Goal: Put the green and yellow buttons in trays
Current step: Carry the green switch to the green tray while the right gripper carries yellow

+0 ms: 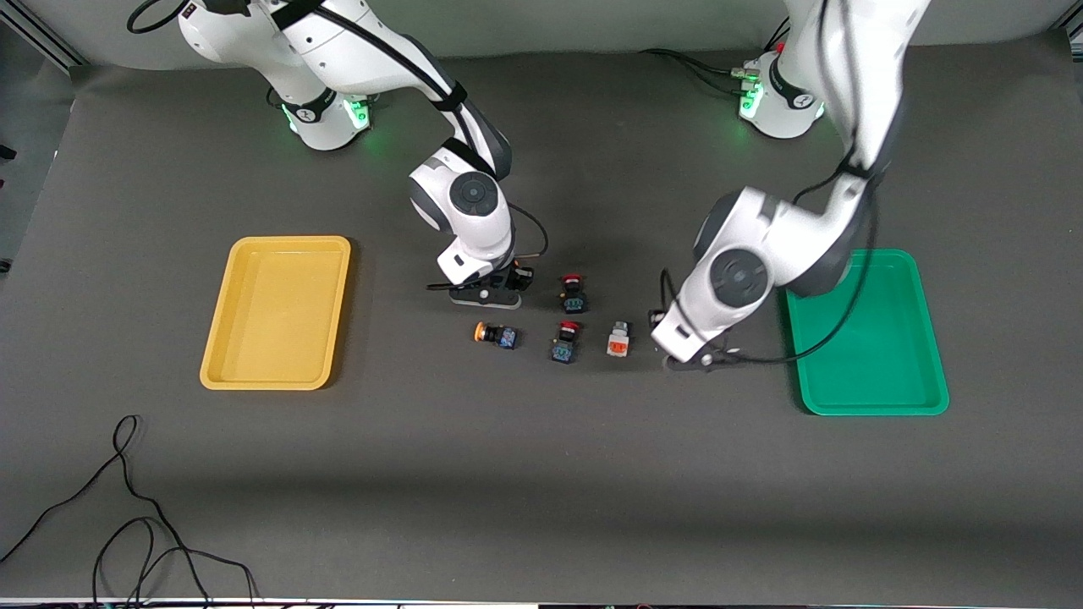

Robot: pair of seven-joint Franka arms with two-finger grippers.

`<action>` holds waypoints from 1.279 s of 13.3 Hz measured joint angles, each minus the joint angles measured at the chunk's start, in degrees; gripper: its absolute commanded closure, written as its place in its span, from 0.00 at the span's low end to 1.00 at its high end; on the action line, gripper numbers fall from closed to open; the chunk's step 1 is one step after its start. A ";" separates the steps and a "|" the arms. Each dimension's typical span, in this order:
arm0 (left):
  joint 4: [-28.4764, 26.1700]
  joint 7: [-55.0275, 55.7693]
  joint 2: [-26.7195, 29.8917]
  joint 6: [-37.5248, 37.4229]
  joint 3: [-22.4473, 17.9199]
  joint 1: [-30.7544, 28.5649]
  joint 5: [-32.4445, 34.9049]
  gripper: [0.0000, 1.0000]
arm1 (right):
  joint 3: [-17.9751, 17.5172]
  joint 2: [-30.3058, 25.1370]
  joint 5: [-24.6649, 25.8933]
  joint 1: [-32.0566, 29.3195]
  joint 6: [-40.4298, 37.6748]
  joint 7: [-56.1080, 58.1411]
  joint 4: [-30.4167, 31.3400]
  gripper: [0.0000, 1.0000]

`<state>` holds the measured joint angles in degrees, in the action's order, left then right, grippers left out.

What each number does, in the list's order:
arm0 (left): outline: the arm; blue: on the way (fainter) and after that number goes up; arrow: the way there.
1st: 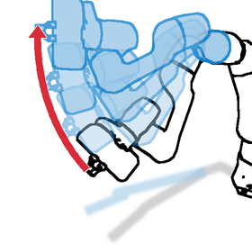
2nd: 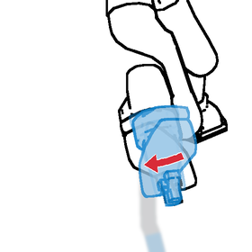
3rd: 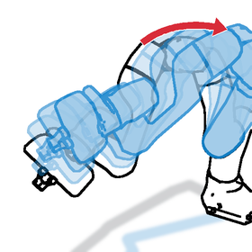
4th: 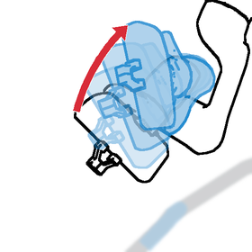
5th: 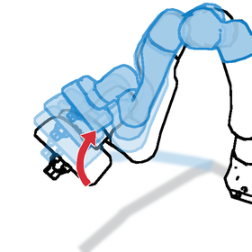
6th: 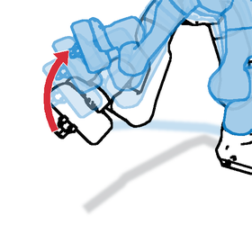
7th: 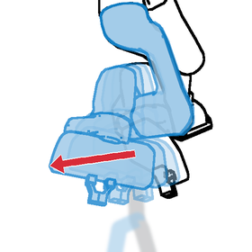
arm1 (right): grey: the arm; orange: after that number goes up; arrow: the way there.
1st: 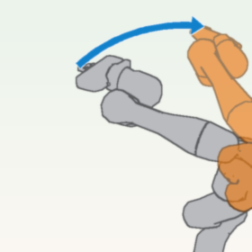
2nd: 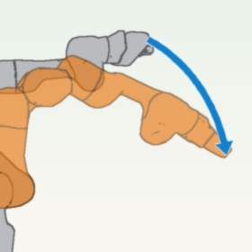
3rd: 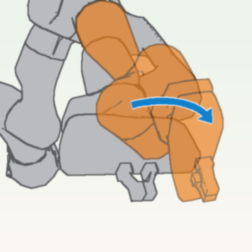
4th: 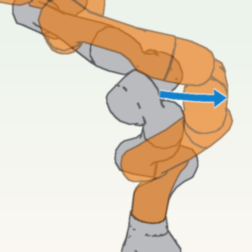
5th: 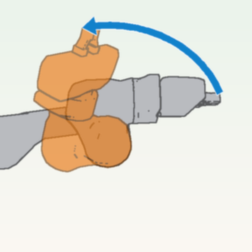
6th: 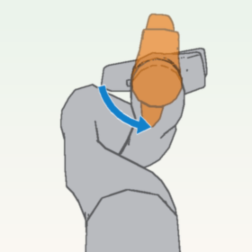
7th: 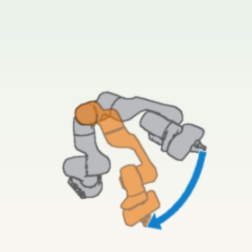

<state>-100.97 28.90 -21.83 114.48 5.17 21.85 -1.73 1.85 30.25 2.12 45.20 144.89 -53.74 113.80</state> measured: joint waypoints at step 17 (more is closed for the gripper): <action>-7.44 -42.62 5.98 1.30 -1.79 -34.37 6.18 1.00 | 35.88 -18.81 -6.48 -10.57 -26.48 68.14 -0.41 0.69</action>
<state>-108.41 -13.72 -15.85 115.78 3.38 -12.51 4.45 37.73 11.43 -4.36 34.63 118.40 14.40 113.38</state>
